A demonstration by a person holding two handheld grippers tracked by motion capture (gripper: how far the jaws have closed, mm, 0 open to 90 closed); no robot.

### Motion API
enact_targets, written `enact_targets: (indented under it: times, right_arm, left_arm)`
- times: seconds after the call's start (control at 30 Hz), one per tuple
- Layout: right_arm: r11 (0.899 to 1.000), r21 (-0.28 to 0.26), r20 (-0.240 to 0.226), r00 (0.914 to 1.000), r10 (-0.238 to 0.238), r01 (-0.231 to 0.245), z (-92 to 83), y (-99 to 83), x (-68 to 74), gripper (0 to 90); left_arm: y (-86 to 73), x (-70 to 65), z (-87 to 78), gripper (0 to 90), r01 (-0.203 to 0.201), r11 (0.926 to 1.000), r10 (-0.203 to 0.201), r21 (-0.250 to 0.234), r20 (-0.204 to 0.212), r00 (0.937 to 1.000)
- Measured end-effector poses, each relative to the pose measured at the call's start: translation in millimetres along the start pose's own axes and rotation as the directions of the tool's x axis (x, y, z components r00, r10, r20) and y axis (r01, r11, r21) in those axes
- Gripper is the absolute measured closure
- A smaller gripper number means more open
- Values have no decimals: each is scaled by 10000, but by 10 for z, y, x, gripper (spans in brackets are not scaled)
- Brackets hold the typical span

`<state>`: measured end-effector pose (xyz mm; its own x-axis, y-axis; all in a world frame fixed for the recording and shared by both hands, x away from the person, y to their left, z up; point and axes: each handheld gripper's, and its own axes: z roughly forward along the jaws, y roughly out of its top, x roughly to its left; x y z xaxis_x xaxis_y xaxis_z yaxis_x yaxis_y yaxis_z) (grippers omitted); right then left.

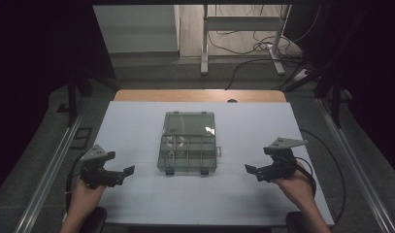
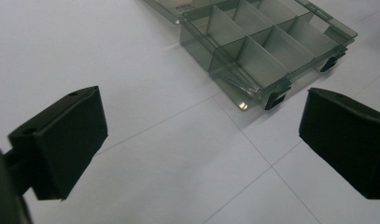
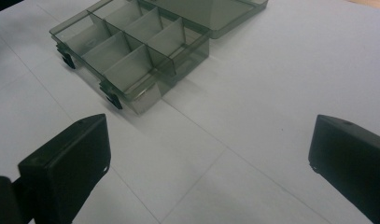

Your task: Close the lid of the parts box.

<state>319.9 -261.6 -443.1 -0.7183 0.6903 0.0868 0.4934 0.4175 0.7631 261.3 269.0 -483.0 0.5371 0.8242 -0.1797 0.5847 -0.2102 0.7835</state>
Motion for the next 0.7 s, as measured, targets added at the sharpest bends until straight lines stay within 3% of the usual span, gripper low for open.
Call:
enact_targets:
  times: [0.37, 0.7]
  right_arm:
    - [9989, 189, -65, 9991, -426, 427, 155, 202, 36, 0]
    - [9989, 295, -301, 9989, -352, 361, 313, 348, 33, 0]
  left_arm:
    - [114, 6, 138, 5, -351, 9991, 355, -221, 213, 9991]
    - [184, 66, 233, 1, -350, 9990, 358, -291, 281, 9990]
